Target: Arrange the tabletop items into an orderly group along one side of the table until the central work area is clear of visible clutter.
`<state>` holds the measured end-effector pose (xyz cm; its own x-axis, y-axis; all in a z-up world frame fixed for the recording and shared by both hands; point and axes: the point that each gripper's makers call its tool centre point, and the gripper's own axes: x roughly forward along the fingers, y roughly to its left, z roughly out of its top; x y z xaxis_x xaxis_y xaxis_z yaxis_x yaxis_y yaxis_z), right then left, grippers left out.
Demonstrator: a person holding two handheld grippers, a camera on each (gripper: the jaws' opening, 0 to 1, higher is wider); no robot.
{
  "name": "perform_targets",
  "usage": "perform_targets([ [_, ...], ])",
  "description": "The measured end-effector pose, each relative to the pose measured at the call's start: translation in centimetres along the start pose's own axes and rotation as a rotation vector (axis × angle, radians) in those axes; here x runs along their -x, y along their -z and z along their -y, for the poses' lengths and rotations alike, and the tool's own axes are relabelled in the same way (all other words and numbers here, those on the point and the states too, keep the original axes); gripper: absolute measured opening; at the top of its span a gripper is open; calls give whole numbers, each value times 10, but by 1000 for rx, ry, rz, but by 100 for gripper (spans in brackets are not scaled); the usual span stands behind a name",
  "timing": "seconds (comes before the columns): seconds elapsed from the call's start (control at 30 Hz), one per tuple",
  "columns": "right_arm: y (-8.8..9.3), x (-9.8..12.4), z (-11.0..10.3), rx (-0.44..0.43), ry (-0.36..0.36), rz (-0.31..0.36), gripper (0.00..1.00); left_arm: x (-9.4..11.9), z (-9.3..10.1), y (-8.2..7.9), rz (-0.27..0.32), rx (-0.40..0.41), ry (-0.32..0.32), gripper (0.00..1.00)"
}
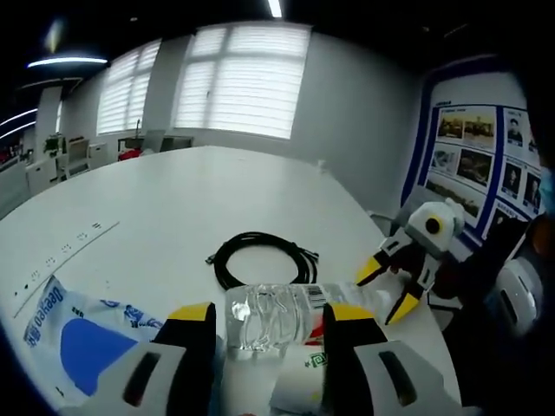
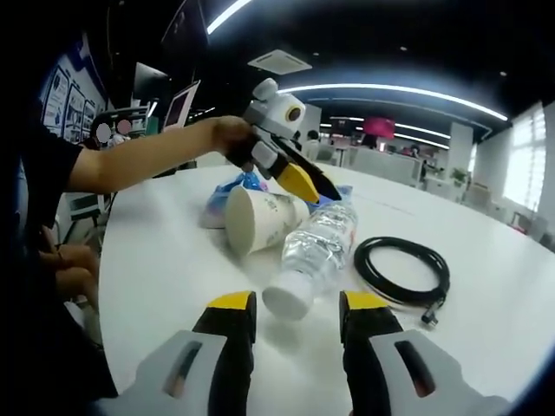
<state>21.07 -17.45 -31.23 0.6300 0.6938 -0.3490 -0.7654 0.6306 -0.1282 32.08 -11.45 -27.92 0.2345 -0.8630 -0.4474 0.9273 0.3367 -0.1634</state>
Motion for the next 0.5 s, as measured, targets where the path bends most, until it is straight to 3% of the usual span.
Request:
perform_targets([
  [0.5, 4, -3, -3, 13, -13, -4, 23, -4, 6, 7, -20, 6, 5, 47],
])
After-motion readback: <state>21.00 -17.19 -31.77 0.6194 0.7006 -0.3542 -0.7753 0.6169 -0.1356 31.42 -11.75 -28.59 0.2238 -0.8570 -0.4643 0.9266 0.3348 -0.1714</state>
